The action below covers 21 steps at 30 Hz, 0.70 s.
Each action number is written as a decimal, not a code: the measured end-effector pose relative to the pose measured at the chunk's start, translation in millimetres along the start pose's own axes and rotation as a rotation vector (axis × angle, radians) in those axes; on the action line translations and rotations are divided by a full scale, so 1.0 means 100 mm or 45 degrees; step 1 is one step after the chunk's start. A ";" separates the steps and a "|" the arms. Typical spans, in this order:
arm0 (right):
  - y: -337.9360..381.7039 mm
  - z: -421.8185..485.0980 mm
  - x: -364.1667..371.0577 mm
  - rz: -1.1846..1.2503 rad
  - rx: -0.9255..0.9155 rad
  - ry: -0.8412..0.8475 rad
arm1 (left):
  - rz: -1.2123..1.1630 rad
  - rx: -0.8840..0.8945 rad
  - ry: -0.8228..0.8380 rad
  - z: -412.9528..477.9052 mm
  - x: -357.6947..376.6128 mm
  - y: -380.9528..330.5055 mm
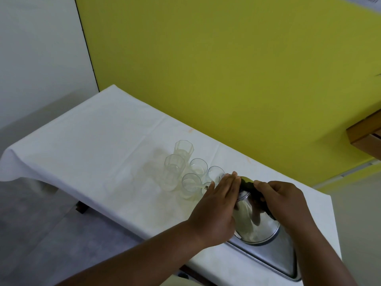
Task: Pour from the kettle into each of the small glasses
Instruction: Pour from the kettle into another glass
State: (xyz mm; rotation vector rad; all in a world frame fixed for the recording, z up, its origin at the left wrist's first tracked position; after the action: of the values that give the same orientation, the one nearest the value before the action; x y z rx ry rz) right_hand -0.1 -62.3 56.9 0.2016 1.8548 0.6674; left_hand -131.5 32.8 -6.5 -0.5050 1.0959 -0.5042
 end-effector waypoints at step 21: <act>-0.08 0.02 0.00 0.038 0.033 -0.001 | 0.002 0.033 0.015 0.02 0.02 -0.01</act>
State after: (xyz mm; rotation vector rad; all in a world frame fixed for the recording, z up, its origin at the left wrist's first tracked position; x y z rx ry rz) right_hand 3.1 -68.7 52.0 0.2468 1.8637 0.6640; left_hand -129.3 30.9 -6.8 -0.4790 1.1000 -0.5197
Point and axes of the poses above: each hand's wrist, its own z-axis towards the middle knuckle, its own x-axis out of the palm, y = z × x, the point moved 3 cm from there along z, towards the middle knuckle, and after that the axes turned 12 degrees about x, right-handed, at the moved point
